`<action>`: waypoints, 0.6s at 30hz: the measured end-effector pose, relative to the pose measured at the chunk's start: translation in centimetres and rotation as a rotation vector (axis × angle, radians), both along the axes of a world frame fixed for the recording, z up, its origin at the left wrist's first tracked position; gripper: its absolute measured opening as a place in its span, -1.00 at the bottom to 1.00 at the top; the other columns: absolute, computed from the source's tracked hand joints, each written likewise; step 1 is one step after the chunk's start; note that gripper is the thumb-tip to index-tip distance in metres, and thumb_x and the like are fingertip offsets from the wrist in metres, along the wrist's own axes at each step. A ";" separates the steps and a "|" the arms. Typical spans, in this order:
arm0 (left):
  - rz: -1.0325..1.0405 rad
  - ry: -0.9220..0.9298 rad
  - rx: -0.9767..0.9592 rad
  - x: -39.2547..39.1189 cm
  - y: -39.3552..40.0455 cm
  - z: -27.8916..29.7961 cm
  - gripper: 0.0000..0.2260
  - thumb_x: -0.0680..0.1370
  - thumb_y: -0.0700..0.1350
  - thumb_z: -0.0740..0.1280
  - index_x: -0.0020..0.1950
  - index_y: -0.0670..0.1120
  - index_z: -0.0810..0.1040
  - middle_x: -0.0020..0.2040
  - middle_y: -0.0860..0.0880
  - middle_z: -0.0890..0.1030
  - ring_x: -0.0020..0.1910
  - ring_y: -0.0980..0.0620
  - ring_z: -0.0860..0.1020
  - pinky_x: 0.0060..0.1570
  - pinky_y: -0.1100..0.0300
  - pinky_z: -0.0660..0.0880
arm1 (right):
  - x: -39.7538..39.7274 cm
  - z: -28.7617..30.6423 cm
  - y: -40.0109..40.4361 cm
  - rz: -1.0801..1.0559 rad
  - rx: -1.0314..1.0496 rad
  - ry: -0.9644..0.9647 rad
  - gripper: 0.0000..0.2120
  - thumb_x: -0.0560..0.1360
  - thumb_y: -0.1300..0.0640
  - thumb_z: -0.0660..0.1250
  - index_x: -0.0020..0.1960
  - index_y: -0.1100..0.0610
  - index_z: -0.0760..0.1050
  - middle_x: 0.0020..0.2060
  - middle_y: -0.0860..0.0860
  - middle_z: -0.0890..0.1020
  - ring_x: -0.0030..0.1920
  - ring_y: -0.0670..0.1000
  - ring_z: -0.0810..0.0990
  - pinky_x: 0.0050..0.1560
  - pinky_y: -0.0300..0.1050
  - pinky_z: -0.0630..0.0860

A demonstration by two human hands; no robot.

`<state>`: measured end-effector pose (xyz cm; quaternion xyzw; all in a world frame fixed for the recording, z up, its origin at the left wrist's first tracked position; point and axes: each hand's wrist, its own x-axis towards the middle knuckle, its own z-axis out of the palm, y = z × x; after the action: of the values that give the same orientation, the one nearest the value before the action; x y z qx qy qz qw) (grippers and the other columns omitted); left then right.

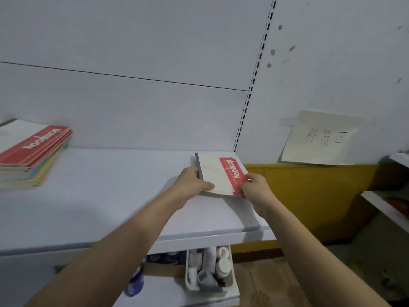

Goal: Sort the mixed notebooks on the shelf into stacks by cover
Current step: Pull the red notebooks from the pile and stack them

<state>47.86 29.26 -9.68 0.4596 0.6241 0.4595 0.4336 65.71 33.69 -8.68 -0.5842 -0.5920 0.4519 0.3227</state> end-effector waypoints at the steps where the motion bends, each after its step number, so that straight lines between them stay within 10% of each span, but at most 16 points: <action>1: -0.004 0.068 -0.015 0.3 1.4 -0.3 -0.66 0.41 -0.25 0.46 0.17 -0.13 0.54 0.15 -0.02 0.63 0.14 -0.02 0.59 0.16 0.09 0.55 | 0.2 -0.4 1.5 -0.005 -0.007 -0.003 -0.74 0.58 0.33 0.20 0.26 0.26 0.45 0.01 0.07 0.63 -0.05 0.01 0.62 -0.22 -0.18 0.55; 6: 0.038 0.439 -0.042 1.9 5.2 -1.6 -0.57 0.46 0.05 0.39 0.31 0.11 0.46 0.02 0.18 0.51 0.33 -0.04 0.30 0.27 0.04 0.37 | 0.4 -1.6 6.6 0.048 0.105 -0.181 -0.85 0.59 0.21 0.19 -0.08 0.07 0.51 -0.07 0.02 0.66 -0.06 0.04 0.63 0.05 0.10 0.60; 10: -0.057 0.792 -0.089 2.9 5.7 -1.7 -0.38 0.45 0.24 0.37 0.43 0.06 0.30 0.35 0.08 0.39 0.43 -0.03 0.15 0.29 0.06 0.14 | 0.8 -2.3 8.5 0.112 0.183 -0.426 -0.79 0.57 0.15 0.14 0.03 0.13 0.54 0.06 0.10 0.59 0.20 0.16 0.42 0.24 0.15 0.41; 18: -0.054 1.031 -0.149 4.2 6.0 -2.3 -0.47 0.63 0.16 0.13 0.56 0.02 0.13 0.52 0.02 0.21 0.52 0.04 0.07 0.41 0.07 0.03 | 2.6 -3.6 11.0 0.185 0.220 -0.369 -0.86 0.51 0.13 0.26 -0.01 0.04 0.59 0.02 0.05 0.63 0.15 0.13 0.50 0.23 0.11 0.45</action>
<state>52.04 35.31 -12.03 0.6100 0.7756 0.1165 0.1129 68.30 44.74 -12.29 -0.5616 -0.7377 0.2976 0.2278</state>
